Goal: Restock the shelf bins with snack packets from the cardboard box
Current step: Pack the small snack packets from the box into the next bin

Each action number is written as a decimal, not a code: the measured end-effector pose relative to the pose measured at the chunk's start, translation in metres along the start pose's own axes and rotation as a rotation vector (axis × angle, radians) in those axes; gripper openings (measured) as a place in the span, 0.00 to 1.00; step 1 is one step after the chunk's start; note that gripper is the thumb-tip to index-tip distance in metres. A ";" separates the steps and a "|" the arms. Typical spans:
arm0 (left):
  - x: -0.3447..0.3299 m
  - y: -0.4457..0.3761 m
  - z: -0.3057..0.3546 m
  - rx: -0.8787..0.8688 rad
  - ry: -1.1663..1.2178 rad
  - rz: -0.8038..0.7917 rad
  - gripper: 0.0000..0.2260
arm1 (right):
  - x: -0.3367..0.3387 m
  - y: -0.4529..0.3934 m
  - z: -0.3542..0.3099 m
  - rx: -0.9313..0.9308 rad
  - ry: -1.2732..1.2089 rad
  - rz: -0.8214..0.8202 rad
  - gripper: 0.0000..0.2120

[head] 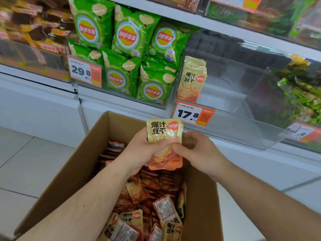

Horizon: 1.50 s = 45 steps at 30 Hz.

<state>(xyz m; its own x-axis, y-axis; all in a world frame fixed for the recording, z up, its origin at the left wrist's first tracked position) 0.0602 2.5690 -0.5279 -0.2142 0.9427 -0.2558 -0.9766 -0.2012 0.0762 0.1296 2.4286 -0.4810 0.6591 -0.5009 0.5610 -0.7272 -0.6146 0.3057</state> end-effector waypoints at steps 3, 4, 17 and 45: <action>-0.013 0.000 0.014 -0.070 -0.041 -0.047 0.15 | -0.004 0.007 -0.010 0.055 -0.200 -0.094 0.10; -0.016 0.000 0.018 -0.083 -0.048 -0.050 0.15 | -0.004 0.008 -0.012 0.070 -0.215 -0.103 0.09; -0.045 -0.010 0.063 -0.171 -0.180 -0.052 0.15 | 0.034 0.015 -0.034 0.103 -0.498 -0.100 0.10; -0.029 -0.061 0.120 -0.499 -0.722 0.575 0.15 | 0.124 -0.149 -0.048 -0.099 0.255 0.242 0.13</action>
<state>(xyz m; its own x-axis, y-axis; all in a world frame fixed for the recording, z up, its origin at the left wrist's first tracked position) 0.1280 2.5855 -0.4094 -0.7458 0.5722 0.3411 -0.6644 -0.6015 -0.4437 0.3109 2.4871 -0.4200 0.4052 -0.4488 0.7965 -0.8797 -0.4285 0.2061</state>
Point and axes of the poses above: each hand's wrist, its own y-axis away from the middle knuckle, its own x-axis out of the back of the hand, z = x × y, the point moved 7 cm from there along -y, towards the middle knuckle, and after that the axes turned 7 degrees about -z, right-handed, at the moved point
